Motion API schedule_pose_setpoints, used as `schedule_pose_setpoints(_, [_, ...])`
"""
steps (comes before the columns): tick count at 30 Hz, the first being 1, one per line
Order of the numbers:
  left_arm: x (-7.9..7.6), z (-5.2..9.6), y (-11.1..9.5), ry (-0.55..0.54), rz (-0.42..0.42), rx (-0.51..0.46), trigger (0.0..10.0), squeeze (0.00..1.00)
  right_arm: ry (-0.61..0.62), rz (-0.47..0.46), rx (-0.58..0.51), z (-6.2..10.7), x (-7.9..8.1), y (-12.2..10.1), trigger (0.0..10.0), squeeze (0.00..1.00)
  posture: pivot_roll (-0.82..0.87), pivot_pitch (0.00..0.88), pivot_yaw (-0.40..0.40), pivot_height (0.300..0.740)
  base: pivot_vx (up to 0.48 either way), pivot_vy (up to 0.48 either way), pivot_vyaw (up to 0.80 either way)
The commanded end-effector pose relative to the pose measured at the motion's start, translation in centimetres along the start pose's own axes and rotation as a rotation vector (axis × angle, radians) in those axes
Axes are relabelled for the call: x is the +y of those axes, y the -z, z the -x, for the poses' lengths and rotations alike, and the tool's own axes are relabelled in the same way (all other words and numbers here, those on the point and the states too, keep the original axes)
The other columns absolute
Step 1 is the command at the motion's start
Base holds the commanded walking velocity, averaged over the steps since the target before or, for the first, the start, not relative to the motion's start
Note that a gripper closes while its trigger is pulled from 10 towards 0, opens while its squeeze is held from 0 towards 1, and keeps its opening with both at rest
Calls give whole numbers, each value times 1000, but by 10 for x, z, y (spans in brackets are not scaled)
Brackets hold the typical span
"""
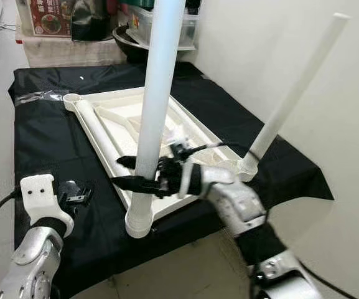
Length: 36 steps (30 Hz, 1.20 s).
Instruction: Building children table
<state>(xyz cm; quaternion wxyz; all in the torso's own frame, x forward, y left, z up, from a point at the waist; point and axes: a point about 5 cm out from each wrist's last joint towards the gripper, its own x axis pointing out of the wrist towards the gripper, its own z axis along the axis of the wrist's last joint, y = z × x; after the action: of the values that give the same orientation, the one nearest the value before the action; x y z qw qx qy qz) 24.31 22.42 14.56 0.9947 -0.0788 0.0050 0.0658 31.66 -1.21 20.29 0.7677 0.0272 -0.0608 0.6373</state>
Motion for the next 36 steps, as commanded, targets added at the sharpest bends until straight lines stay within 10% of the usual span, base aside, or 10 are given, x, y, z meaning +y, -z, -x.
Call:
schedule_pose_setpoints(1, [-2,2,2,10,12,7,10000,0,357,-9,97,15,-31,15,0,0,224,0,-176,740,0,0,0])
schedule_pose_setpoints(6, [-2,2,2,12,14,6,10000,0,655,-30,126,29,-52,18,0,0,226,0,-176,740,0,0,0])
schedule_pose_setpoints(8, [-2,2,2,15,15,6,10000,0,1021,-62,170,63,-68,28,0,0,217,0,-174,740,0,0,0])
schedule_pose_setpoints(12, [-2,3,2,18,15,6,10000,0,1295,-92,229,97,-65,44,0,0,226,0,-175,740,0,0,0])
schedule_pose_setpoints(18, [-2,3,3,17,13,8,10000,0,1235,-139,310,92,-40,63,1843,0,218,0,-165,740,0,0,0])
schedule_pose_setpoints(19, [-2,2,3,21,12,9,10000,0,1064,-170,176,71,-39,50,10000,1000,212,0,-158,740,0,0,0])
schedule_pose_setpoints(22, [-2,2,3,24,12,10,10000,0,957,-183,77,56,-39,39,10000,1000,212,0,-158,740,0,0,0])
schedule_pose_setpoints(23, [-1,1,4,28,13,10,10000,0,621,-167,-67,32,-34,8,10000,0,212,0,-161,740,0,0,0])
schedule_pose_setpoints(36, [-2,2,3,31,26,-3,10000,0,-38,-76,-84,19,13,-22,10000,0,231,0,-186,740,0,0,0])
